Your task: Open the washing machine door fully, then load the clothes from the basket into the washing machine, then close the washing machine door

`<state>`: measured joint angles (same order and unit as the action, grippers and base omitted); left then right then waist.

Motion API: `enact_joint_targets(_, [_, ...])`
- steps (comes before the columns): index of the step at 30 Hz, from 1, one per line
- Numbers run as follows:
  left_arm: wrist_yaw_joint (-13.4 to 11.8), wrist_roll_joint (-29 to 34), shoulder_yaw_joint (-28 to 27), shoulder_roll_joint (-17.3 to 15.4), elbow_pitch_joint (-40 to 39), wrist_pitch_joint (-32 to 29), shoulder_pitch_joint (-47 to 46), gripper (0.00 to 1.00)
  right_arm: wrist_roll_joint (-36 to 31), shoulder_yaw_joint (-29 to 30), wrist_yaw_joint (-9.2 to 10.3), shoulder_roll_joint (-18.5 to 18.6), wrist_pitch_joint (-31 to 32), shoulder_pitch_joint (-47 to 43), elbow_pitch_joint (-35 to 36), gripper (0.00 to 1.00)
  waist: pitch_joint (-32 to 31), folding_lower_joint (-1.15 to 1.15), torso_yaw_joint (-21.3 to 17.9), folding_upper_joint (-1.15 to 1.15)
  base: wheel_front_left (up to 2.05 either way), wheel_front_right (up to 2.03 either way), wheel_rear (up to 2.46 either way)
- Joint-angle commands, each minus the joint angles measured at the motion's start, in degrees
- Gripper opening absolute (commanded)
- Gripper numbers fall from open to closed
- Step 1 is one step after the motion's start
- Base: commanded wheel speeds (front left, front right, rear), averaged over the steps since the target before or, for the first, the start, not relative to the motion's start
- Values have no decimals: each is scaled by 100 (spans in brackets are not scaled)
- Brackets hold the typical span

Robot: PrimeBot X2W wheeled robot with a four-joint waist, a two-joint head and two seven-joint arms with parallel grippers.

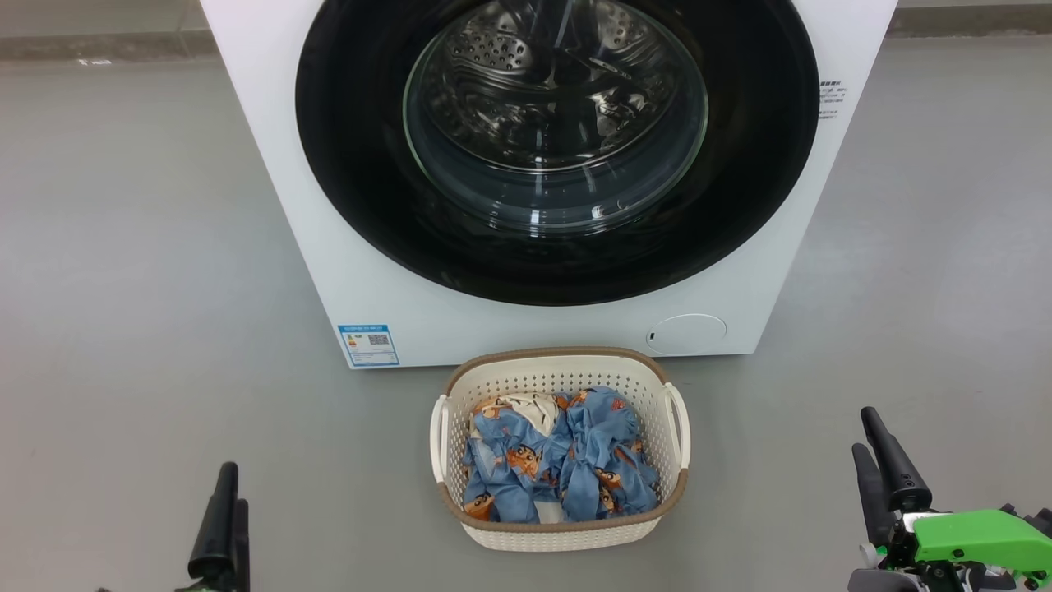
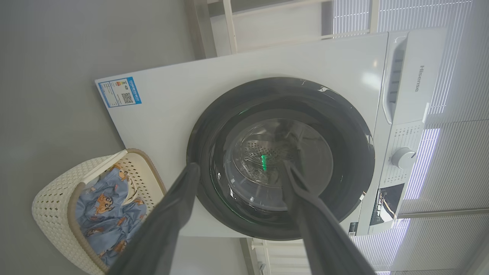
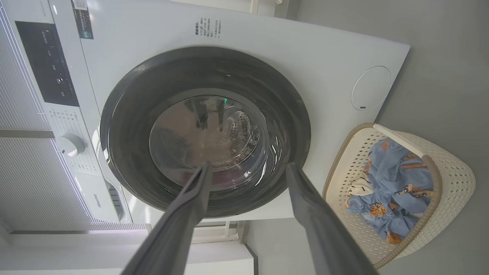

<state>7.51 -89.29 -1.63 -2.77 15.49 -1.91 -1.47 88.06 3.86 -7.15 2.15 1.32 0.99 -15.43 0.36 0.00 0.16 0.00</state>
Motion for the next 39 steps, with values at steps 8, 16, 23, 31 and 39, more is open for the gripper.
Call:
enact_joint_targets(8, [-1, 431, 80, -233, -250, 217, -333, 100, -597, -165, -15, 137, -185, 384, 256, 100, -8, 0, -2, 0, 0, 0, 0])
enact_joint_targets(16, [-1, 923, 110, -281, -181, 359, -377, 100, -1238, -306, -16, 186, -322, 445, 360, 100, -5, 0, -12, 0, 0, 0, 0])
enact_joint_targets(23, [-1, 1534, 141, -327, -117, 479, -447, 100, -1711, -383, -18, 212, -440, 490, 399, 100, 1, 0, -18, 0, 0, 0, 0])
enact_joint_targets(31, [-16, 2425, 154, -348, -91, 617, -483, 100, -2426, -532, -20, 293, -576, 543, 451, 100, -1, 0, -31, 0, 0, 0, 0])
enact_joint_targets(39, [-71, 3124, 193, -373, -29, 738, -515, 100, -3088, -602, -22, 350, -695, 584, 455, 100, 1, 0, -32, 0, 0, 0, 0])
